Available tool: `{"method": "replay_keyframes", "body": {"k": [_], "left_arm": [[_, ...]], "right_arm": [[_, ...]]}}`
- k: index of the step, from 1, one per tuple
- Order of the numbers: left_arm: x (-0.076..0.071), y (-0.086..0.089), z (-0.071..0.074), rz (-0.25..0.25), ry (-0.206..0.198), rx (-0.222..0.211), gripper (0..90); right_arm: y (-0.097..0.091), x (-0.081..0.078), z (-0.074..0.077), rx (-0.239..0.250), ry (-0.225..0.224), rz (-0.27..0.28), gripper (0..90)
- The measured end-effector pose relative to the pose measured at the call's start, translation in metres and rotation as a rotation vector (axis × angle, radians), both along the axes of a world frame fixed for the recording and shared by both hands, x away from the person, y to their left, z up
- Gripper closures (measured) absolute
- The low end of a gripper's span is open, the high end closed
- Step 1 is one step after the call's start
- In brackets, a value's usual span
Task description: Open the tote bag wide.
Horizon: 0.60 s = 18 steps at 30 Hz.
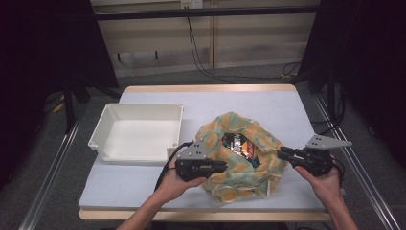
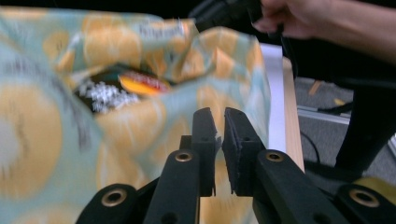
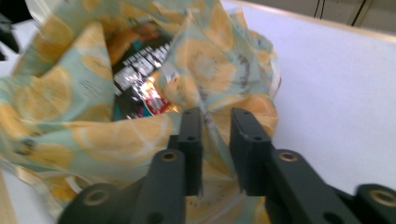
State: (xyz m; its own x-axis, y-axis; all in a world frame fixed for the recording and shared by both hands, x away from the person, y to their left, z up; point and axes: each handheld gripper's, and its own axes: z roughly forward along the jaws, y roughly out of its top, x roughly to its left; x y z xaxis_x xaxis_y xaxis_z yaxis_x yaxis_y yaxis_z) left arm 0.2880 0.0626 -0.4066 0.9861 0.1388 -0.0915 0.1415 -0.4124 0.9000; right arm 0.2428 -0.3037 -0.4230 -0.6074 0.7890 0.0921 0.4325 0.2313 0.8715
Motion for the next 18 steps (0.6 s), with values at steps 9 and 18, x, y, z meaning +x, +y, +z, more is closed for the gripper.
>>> {"method": "replay_keyframes", "body": {"k": [9, 18], "left_arm": [[0.03, -0.049, 0.008, 0.028, 0.014, 0.041, 78.6], [0.032, -0.089, -0.019, -0.009, -0.034, 0.246, 63.8]], "right_arm": [[0.011, -0.003, 0.006, 0.022, -0.008, 0.035, 55.1], [0.017, -0.004, 0.002, 0.019, 0.01, 0.054, 49.3]]}}
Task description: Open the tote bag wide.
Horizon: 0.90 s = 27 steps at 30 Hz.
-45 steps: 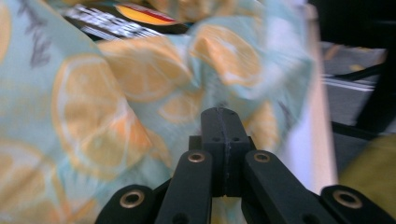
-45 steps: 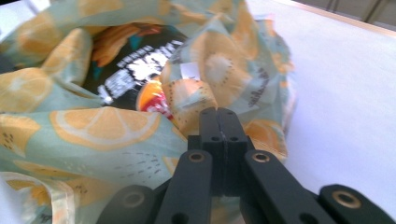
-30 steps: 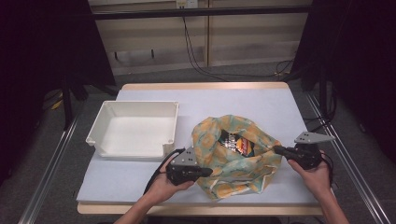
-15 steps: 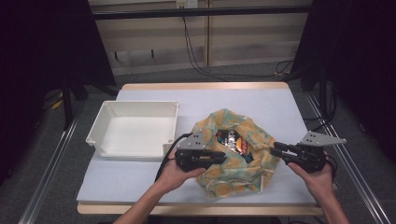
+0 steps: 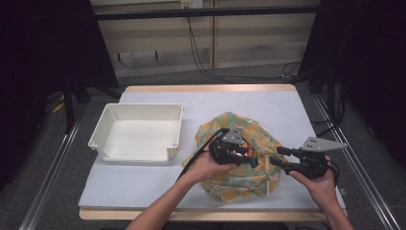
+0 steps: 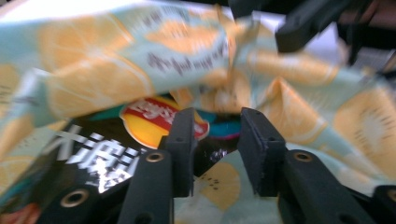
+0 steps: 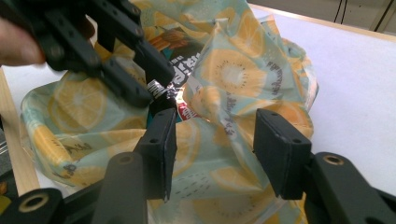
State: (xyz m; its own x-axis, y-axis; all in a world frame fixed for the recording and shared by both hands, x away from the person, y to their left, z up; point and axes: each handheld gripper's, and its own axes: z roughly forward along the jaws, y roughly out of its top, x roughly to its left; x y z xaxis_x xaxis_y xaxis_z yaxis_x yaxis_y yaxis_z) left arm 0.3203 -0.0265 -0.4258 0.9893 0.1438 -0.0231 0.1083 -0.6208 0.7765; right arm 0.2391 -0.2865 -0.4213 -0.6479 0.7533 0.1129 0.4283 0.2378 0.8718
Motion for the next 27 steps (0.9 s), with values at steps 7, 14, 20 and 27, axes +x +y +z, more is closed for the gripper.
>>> {"method": "replay_keyframes", "body": {"k": [7, 14, 20, 27], "left_arm": [[-0.01, -0.004, -0.012, -0.03, -0.055, 0.061, 50.9], [-0.016, -0.008, -0.019, -0.058, -0.117, 0.096, 42.4], [-0.016, -0.01, -0.025, -0.06, -0.135, 0.099, 42.0], [-0.015, -0.013, -0.013, -0.059, -0.114, 0.102, 43.0]], "right_arm": [[0.002, 0.002, -0.002, 0.001, 0.012, 0.007, 41.5], [0.012, 0.007, -0.012, 0.001, 0.058, 0.028, 29.1], [0.021, 0.009, -0.022, -0.036, 0.092, 0.034, 32.4], [0.017, 0.012, -0.033, -0.047, 0.13, 0.036, 76.8]]}}
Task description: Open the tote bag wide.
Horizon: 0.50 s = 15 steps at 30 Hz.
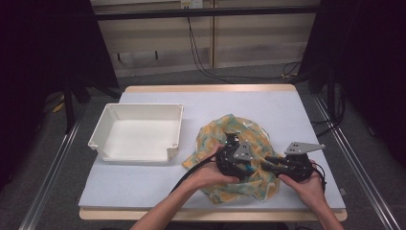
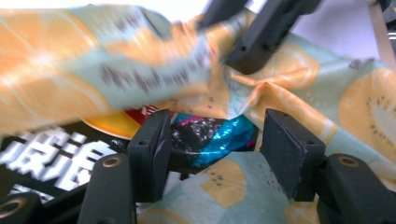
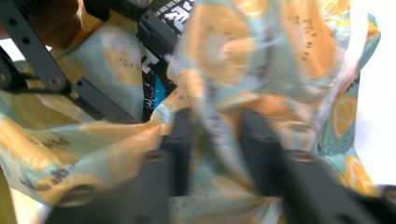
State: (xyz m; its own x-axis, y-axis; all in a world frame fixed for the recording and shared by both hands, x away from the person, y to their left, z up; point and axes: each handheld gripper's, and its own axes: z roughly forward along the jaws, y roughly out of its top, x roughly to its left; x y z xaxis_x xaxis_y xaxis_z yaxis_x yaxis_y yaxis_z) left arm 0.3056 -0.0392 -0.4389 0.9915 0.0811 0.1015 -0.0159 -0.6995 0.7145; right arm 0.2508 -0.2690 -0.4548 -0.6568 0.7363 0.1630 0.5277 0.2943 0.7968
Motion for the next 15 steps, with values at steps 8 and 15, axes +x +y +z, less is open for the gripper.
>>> {"method": "replay_keyframes", "body": {"k": [8, 15], "left_arm": [[0.004, -0.011, 0.011, -0.031, -0.025, 0.013, 68.2], [0.007, -0.014, -0.005, -0.035, 0.002, 0.016, 57.6]], "right_arm": [[-0.009, -0.004, 0.003, -0.016, -0.005, -0.01, 90.0], [-0.029, -0.011, 0.009, -0.028, -0.03, -0.072, 90.0]]}}
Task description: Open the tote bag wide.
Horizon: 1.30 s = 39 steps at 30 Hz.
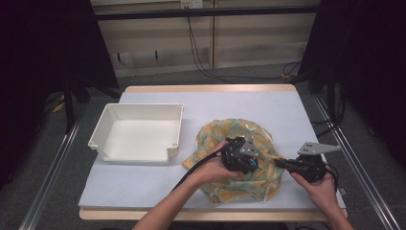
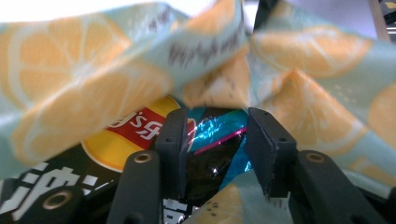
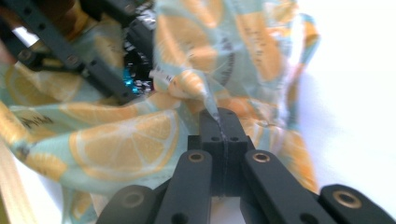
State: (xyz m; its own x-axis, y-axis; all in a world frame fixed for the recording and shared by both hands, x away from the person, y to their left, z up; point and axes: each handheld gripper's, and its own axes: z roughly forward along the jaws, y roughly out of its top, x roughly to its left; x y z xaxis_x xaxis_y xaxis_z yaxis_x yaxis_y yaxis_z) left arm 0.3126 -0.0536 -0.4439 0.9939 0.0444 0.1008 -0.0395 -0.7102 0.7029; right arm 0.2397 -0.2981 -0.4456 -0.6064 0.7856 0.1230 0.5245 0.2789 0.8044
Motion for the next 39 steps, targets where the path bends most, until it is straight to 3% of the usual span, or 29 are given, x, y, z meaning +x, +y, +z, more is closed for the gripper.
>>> {"method": "replay_keyframes", "body": {"k": [6, 8, 10, 12, 15, 18, 20, 24, 30, 32, 35, 39], "left_arm": [[-0.003, 0.003, -0.005, -0.039, -0.002, 0.022, 47.1], [-0.006, 0.002, -0.007, -0.045, -0.029, 0.029, 44.0], [-0.009, 0.0, -0.009, -0.06, -0.036, 0.038, 44.0], [-0.012, -0.002, -0.011, -0.052, -0.079, 0.068, 43.8], [-0.011, -0.003, -0.014, -0.045, -0.066, 0.056, 42.7], [-0.011, -0.004, -0.016, -0.035, -0.112, 0.081, 46.0], [-0.012, -0.005, -0.017, -0.032, -0.119, 0.083, 50.2], [-0.011, -0.006, -0.019, -0.01, -0.11, 0.088, 64.5], [-0.006, -0.004, -0.021, 0.03, -0.046, 0.062, 85.9], [-0.004, -0.003, -0.02, 0.035, -0.019, 0.052, 88.1], [0.0, 0.003, -0.017, 0.046, 0.028, -0.001, 89.1], [0.0, 0.01, -0.013, 0.05, 0.056, -0.044, 89.0]], "right_arm": [[-0.018, -0.005, 0.005, 0.014, -0.022, -0.053, 90.0], [-0.017, -0.006, 0.004, 0.022, -0.028, -0.044, 90.0], [-0.014, -0.005, 0.002, 0.017, -0.026, -0.027, 90.0], [-0.01, -0.004, 0.0, 0.019, -0.019, -0.018, 90.0], [-0.007, -0.003, -0.001, 0.019, -0.018, -0.006, 90.0], [-0.004, -0.003, -0.001, 0.018, -0.015, 0.003, 90.0], [-0.003, -0.003, -0.002, 0.023, -0.01, 0.004, 90.0], [-0.002, -0.002, -0.004, 0.015, -0.012, 0.012, 90.0], [-0.003, -0.002, -0.004, 0.019, -0.011, 0.011, 90.0], [-0.003, -0.002, -0.004, 0.02, -0.01, 0.014, 90.0], [-0.003, -0.001, -0.005, 0.024, -0.01, 0.017, 90.0], [-0.001, 0.0, -0.005, 0.036, -0.015, 0.03, 85.0]]}}
